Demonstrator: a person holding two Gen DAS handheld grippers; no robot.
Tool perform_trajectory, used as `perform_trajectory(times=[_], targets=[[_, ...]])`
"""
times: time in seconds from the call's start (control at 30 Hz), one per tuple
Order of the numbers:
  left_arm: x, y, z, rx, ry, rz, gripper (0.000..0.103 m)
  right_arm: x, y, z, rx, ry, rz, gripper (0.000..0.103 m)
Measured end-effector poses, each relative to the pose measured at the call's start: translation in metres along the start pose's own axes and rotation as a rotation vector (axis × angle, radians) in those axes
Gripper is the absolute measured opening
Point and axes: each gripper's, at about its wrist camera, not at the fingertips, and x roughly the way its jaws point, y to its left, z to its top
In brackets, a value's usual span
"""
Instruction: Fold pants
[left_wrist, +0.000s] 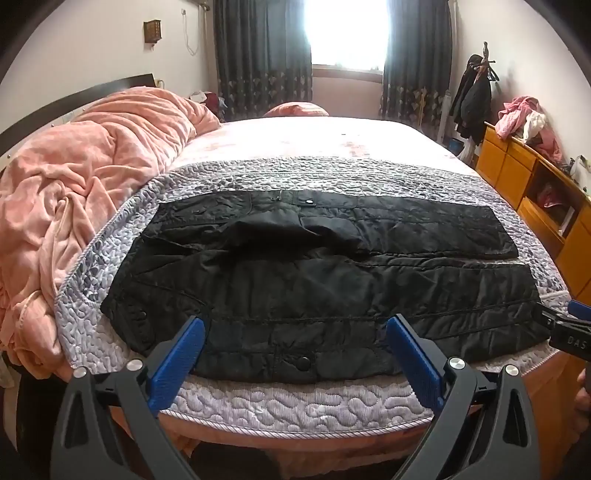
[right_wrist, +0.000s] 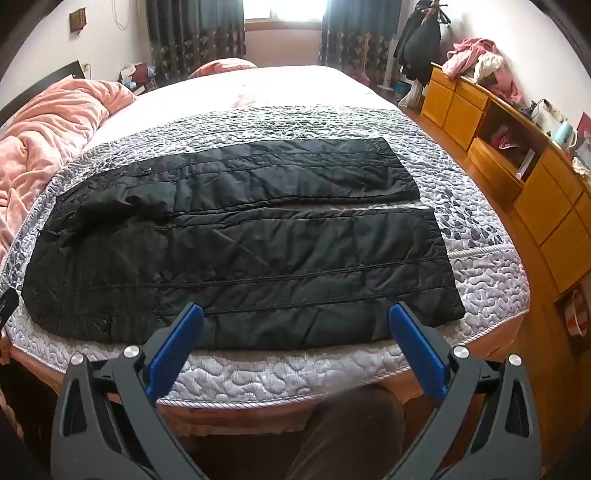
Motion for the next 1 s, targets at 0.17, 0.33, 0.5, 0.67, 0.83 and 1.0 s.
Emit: perform_trajectory(times=[0.17,0.33,0.5,0.67,0.83,1.0], targets=[[-0.0036,0.0006,0.0005,-0.001,-0.014,0.005,0.099,-0.0007,0.0010,0.0004,0.006,-0.004,0.005,0.100],[-0.0055,-0.0008,0.0015,0.000,-0.025,0.011,0.099,-0.0027,0.0012,0.0006,0.008,-0.006,0.004,0.100],[-0.0058,-0.0010,0.0014,0.001,-0.024,0.010,0.099,-0.0025,0.0016,0.0008,0.014,-0.002,0.004,0.100],[-0.0061,-0.0003,0.0013,-0.002,-0.025,0.006,0.099,-0.0021,-0.0001,0.0001,0.016,-0.003,0.006,0.100],[-0.0062,0.0008,0.0012,-0.002,-0.028,0.004,0.099,-0.0021,0.0001,0.0002,0.016,-0.003,0.006,0.100],[-0.0063,0.0005,0.0018,-0.003,-0.028,0.006,0.099,-0.0021,0.0002,0.0004,0.016,-0.003,0.006,0.100]])
